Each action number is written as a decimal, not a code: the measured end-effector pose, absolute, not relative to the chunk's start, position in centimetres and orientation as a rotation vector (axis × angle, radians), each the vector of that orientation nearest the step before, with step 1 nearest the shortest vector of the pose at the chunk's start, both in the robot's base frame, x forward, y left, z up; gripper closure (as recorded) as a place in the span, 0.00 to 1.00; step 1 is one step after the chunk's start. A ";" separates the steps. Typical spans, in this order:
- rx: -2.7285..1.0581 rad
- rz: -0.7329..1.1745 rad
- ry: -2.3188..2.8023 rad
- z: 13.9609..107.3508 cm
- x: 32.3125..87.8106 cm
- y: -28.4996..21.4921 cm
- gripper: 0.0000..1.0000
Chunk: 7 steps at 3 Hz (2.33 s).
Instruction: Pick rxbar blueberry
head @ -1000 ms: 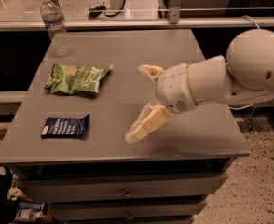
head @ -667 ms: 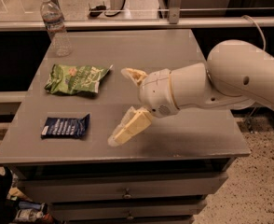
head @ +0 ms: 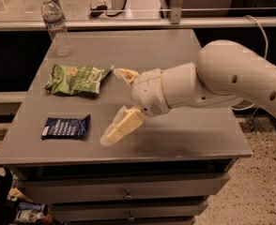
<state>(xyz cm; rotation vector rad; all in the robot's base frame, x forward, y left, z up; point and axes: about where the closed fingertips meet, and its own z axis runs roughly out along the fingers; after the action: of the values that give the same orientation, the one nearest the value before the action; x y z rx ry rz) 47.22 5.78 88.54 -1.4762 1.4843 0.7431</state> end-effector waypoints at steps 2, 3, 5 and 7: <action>-1.482 0.837 1.455 86.7 47.5 10.6 0.00; -1.479 0.865 1.481 85.3 47.4 12.4 0.00; -1.492 0.941 1.499 82.8 46.1 15.9 0.00; -1.500 0.995 1.501 80.7 45.2 18.1 0.24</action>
Offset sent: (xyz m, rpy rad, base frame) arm 0.0082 0.0744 -0.0376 0.0597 0.0767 0.0665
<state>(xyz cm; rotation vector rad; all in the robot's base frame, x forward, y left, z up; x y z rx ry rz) 45.17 18.11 80.68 -1.5004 1.5007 0.9951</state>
